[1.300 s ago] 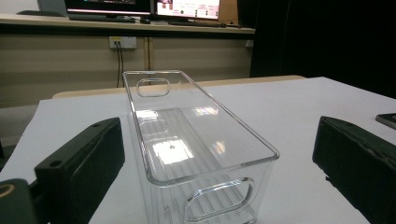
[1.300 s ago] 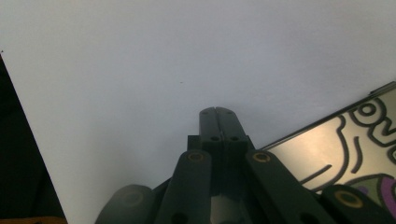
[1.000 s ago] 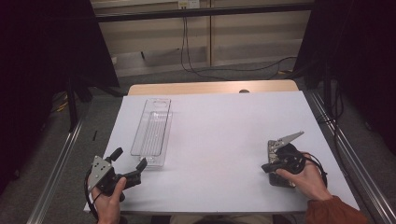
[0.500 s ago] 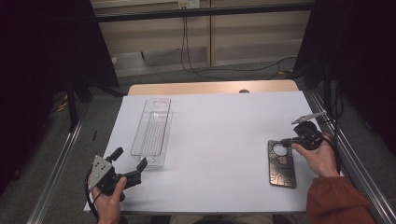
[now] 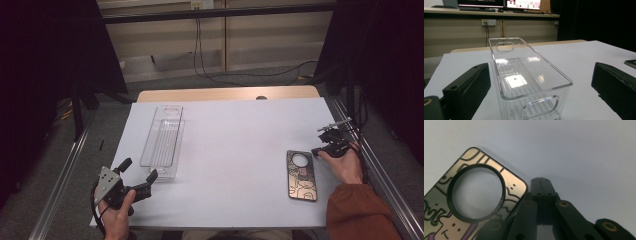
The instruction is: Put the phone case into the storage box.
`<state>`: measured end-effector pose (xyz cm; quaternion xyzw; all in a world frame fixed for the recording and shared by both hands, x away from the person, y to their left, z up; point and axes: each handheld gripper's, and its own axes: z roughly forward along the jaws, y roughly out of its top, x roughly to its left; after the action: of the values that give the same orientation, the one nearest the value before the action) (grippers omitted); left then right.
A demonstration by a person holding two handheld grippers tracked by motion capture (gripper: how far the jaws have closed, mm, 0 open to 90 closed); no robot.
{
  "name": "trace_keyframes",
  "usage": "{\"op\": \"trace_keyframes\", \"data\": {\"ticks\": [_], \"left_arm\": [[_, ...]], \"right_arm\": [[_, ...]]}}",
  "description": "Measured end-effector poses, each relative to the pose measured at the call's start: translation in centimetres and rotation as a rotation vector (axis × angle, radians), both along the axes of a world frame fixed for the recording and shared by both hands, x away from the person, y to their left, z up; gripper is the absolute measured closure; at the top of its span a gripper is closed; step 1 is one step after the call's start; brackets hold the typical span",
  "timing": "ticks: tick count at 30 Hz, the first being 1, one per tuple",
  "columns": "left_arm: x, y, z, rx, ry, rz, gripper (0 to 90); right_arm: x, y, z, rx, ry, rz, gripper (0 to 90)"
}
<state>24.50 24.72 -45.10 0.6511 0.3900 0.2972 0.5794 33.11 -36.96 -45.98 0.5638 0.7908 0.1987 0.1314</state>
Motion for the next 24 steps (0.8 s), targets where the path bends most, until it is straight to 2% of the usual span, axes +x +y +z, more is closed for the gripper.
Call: {"op": "trace_keyframes", "data": {"ticks": [3,6,11,19,20,22,24], "left_arm": [[0.0,0.0,0.0,0.002,0.004,0.004,2.4],[0.0,0.0,0.0,0.001,0.0,0.003,2.3],[0.0,0.0,0.0,0.003,-0.001,0.004,2.3],[0.0,0.0,0.0,0.003,-0.001,0.003,2.4],[0.0,0.0,0.0,0.003,-0.001,0.003,2.4],[0.0,0.0,0.0,0.003,-0.001,0.003,2.3],[0.0,0.0,0.0,0.004,0.0,0.003,2.4]], "right_arm": [[0.0,0.0,0.0,-0.009,-0.005,0.012,90.0],[0.0,0.3,0.0,0.007,0.001,0.012,90.0],[0.2,0.9,0.0,-0.019,-0.01,0.025,90.0],[0.4,1.7,-0.1,-0.021,-0.019,0.013,90.0],[0.5,1.7,-0.2,-0.025,-0.031,0.031,90.0],[0.5,1.9,-0.2,-0.013,-0.028,0.024,90.0],[0.6,2.3,-0.2,-0.025,-0.029,0.022,90.0]]}}
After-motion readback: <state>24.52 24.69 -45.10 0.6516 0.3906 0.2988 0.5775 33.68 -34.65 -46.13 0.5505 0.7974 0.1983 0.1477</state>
